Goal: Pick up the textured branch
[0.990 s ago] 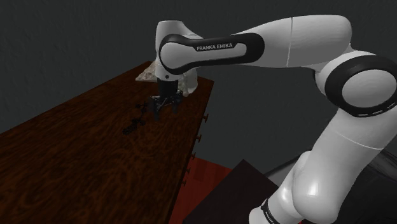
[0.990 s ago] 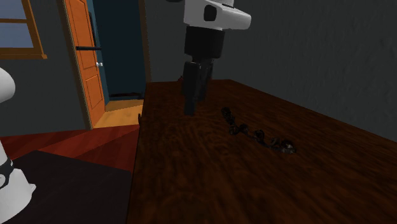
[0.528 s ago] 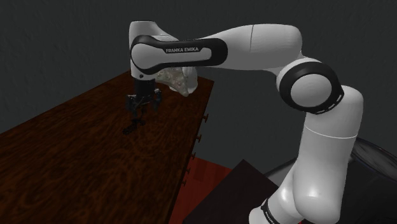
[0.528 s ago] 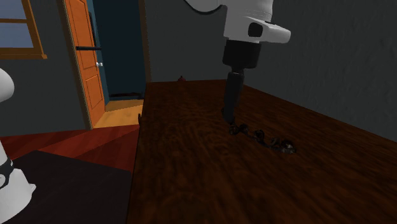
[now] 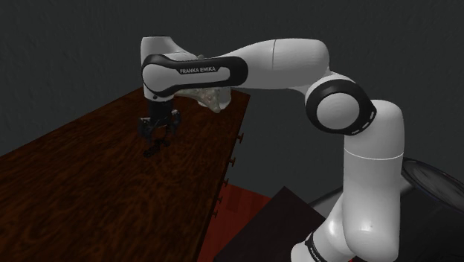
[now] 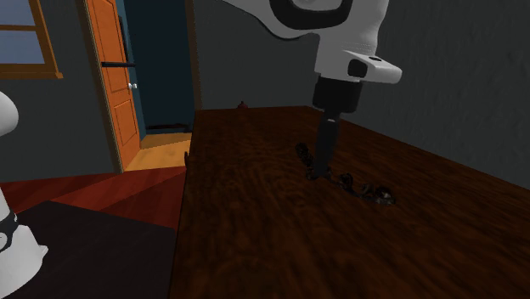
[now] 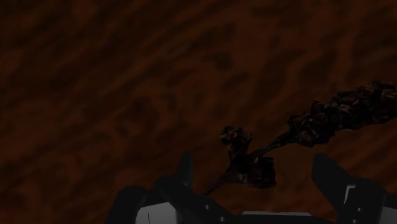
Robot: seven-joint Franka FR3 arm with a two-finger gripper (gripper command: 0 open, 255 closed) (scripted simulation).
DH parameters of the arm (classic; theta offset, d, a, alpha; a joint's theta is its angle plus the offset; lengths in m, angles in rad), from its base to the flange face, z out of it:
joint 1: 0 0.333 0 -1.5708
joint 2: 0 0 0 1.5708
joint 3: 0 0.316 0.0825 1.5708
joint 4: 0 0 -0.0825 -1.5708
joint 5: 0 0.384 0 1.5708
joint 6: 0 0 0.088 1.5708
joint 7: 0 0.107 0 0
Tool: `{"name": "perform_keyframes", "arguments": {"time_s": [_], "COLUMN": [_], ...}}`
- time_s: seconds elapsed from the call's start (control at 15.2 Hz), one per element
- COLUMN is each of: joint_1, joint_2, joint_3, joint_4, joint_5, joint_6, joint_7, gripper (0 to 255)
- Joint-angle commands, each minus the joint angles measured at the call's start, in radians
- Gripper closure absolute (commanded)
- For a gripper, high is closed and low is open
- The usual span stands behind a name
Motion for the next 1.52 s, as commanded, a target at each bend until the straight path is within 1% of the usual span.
{"name": "perform_keyframes", "arguments": {"time_s": [0.0,0.13,0.2,0.79,1.45], "joint_1": [0.0,0.0,0.0,0.0,0.002], "joint_2": [0.007,0.007,0.008,0.007,-0.018], "joint_3": [-0.001,-0.001,-0.001,-0.001,0.003], "joint_4": [-0.026,-0.026,-0.025,-0.026,0.071], "joint_5": [-0.001,-0.001,-0.002,-0.001,0.003], "joint_6": [0.034,0.034,0.034,0.034,-0.088], "joint_7": [0.001,0.001,0.001,0.001,0.001], "gripper": [0,0,255,255,255]}}
